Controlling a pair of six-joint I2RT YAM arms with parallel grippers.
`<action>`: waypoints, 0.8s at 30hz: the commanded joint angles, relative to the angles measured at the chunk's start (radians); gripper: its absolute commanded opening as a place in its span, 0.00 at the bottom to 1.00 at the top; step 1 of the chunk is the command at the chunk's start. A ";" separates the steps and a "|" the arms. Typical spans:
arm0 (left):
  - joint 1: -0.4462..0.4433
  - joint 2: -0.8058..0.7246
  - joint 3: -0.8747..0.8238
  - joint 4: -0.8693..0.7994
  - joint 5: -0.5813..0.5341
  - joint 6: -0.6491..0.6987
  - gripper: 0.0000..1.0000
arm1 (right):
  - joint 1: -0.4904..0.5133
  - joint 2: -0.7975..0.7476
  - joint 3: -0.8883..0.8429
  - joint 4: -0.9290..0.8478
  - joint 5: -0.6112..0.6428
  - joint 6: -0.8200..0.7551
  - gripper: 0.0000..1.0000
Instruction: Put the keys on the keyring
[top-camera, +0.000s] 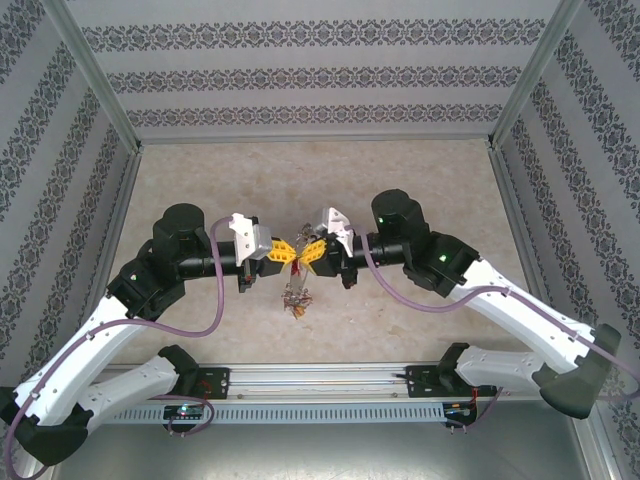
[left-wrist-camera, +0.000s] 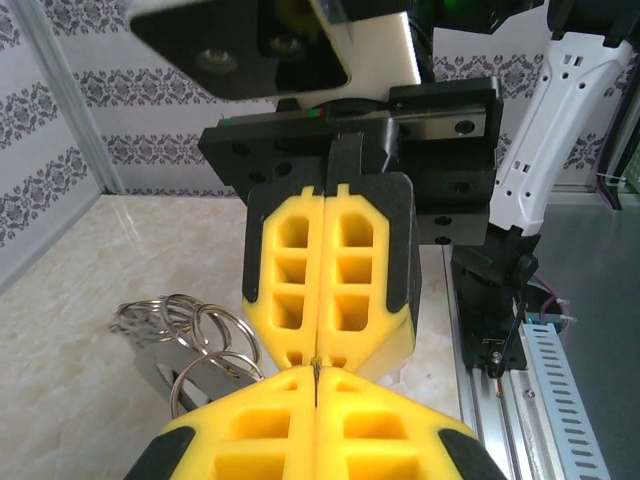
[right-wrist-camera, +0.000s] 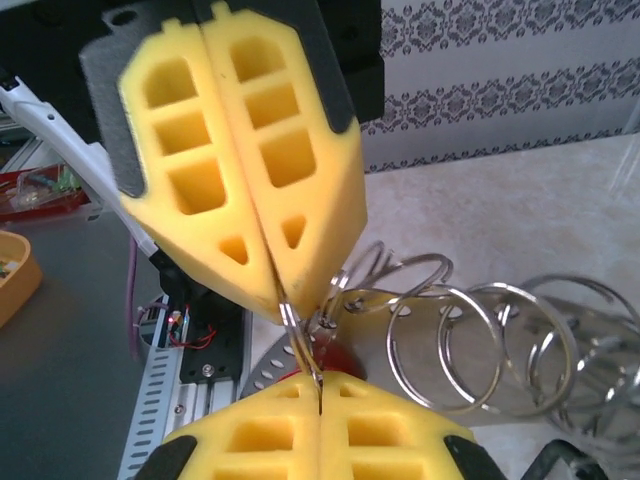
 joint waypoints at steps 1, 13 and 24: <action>0.003 -0.022 0.011 0.114 0.051 -0.019 0.00 | -0.006 0.042 0.036 -0.008 -0.030 0.016 0.00; 0.005 -0.028 0.006 0.121 0.050 -0.020 0.00 | -0.016 0.088 0.075 0.016 -0.069 0.038 0.00; 0.011 -0.032 0.005 0.120 0.052 -0.019 0.00 | -0.020 0.018 0.023 0.027 -0.040 0.049 0.00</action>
